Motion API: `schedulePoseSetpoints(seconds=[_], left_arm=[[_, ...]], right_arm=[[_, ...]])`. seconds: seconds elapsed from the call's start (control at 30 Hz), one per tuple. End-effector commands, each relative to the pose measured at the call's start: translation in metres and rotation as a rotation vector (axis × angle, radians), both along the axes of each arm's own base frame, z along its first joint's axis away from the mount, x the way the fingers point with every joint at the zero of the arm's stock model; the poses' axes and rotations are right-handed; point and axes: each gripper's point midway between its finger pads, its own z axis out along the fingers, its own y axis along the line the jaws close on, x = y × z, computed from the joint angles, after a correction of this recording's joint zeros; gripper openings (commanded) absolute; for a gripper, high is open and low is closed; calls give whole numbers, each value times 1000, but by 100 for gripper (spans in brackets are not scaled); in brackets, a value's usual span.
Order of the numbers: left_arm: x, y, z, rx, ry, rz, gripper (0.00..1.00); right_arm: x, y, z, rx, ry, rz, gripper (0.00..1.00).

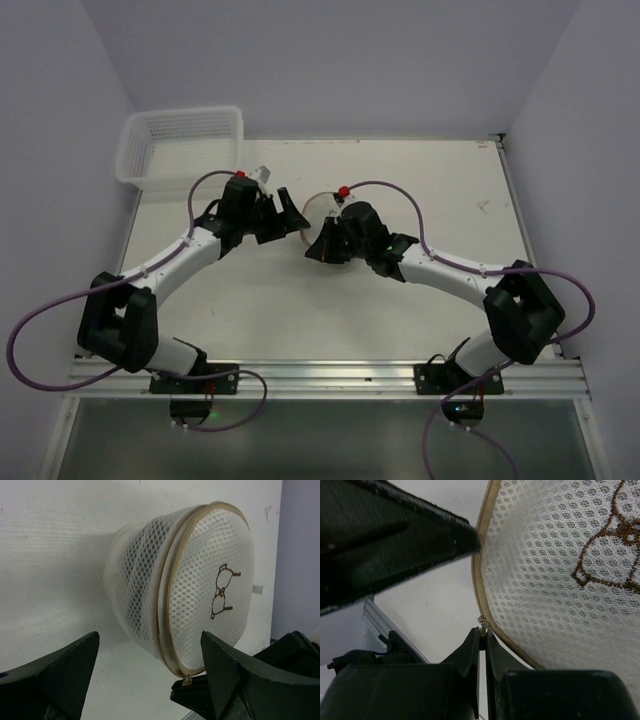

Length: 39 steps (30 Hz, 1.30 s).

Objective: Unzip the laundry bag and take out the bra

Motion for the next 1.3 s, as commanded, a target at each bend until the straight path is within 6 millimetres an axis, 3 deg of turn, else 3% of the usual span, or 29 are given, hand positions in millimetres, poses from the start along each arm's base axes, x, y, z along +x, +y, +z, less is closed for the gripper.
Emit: schedulePoseSetpoints(seconds=[0.0,0.17,0.27,0.3,0.37,0.4,0.43,0.57,0.73,0.83,1.07,1.1,1.13,1.17,1.2,1.23,1.27], left_arm=[[-14,-14,9,-55,-26,1,83],[-24,-18,-12,-50,26,6,66],[-24,-19,-20,-48,35,21,46],[-22,-18,-20,-43,30,24,31],[-19,-17,-19,-32,22,34,16],[-17,-16,-18,-25,15,36,5],[-14,-15,-16,-18,6,40,0],[-14,-10,-20,-1,20,26,0],[-19,-1,-27,26,33,-6,0],[-24,2,-28,41,24,-30,0],[-36,3,-26,20,12,-49,0],[-37,3,-24,13,12,-42,0],[-40,6,-26,16,10,-31,0],[-40,8,-19,11,-15,-21,20],[-40,11,-17,14,-27,-10,32],[-38,16,-15,32,-45,14,44],[-36,18,-6,33,-78,23,63]], right_arm=[[6,15,17,49,-35,9,0],[4,15,16,42,-34,15,0],[2,10,14,26,-43,15,0],[0,6,12,14,-46,15,0],[-3,-1,6,-13,-44,8,0],[-6,-8,-2,-34,-41,4,0],[-5,-15,2,-44,-70,-1,0],[-13,-48,-15,-107,-70,0,0],[10,-123,-46,-208,-40,-125,0],[26,-148,-44,-236,-57,-189,0],[39,-124,-12,-149,-88,-120,0],[40,-119,-5,-132,-99,-106,2],[37,-114,0,-117,-101,-83,14],[35,-113,2,-119,-99,-75,23],[34,-111,7,-117,-111,-67,33],[32,-112,17,-105,-130,-69,53],[30,-115,20,-110,-133,-76,61]])
